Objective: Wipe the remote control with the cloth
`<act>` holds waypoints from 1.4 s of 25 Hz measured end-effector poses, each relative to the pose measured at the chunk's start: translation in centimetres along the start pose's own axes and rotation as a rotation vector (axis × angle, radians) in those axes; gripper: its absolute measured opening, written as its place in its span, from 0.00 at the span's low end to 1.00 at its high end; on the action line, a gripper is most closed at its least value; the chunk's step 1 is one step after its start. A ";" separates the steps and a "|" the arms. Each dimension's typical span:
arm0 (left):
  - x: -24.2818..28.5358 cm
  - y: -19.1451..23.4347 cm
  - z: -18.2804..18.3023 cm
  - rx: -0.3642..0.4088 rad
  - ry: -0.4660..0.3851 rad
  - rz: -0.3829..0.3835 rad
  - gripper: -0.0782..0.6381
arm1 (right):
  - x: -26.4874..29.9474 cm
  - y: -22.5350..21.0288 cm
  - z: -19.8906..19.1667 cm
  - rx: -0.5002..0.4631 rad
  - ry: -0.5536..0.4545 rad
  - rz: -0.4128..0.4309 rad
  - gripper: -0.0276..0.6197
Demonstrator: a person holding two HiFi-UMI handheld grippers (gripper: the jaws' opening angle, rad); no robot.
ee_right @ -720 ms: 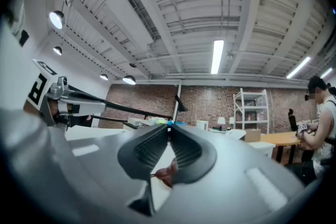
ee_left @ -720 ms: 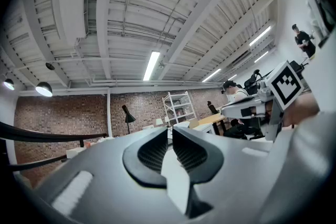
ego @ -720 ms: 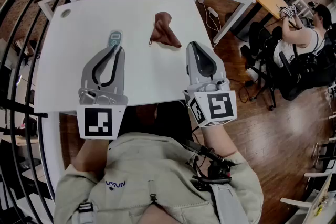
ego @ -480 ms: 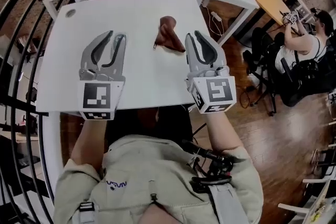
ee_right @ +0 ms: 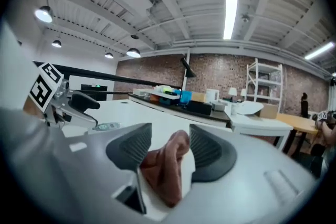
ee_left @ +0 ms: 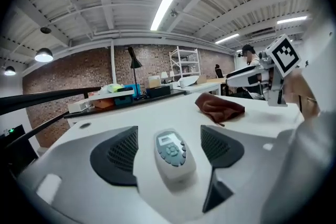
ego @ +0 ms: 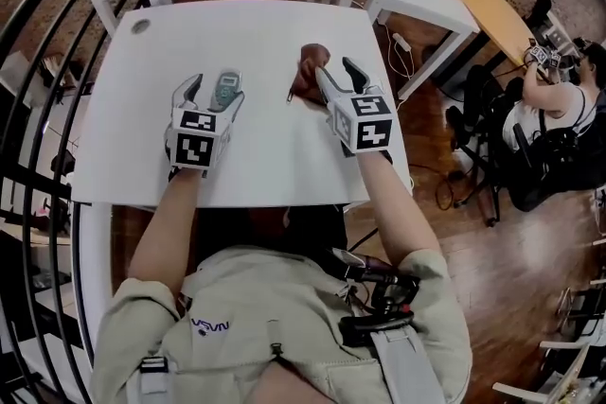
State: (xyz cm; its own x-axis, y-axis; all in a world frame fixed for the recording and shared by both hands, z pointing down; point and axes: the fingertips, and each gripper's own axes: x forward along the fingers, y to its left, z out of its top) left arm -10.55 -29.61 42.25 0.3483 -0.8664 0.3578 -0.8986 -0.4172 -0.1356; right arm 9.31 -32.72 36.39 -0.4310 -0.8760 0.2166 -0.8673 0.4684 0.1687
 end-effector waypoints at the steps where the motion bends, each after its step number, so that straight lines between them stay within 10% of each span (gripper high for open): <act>1: 0.6 -0.1 -0.7 -0.001 0.028 -0.010 0.60 | 0.6 0.1 -0.6 0.009 0.025 0.011 0.37; 17: 3.5 -0.4 -3.6 -0.095 0.333 -0.066 0.61 | 4.9 0.9 -5.8 0.091 0.274 0.125 0.42; 30: 4.1 -0.3 -3.4 -0.061 0.337 -0.095 0.52 | 5.7 -0.2 -8.1 0.103 0.360 0.087 0.42; 35: 3.6 -0.9 -2.7 -0.048 0.250 -0.089 0.52 | 5.3 -0.3 -8.1 0.035 0.373 0.079 0.18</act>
State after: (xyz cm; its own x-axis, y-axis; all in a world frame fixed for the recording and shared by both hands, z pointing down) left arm -9.23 -31.63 46.20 0.3547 -0.7300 0.5843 -0.8812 -0.4698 -0.0521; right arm 9.29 -36.60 45.34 -0.3817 -0.7323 0.5639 -0.8460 0.5226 0.1060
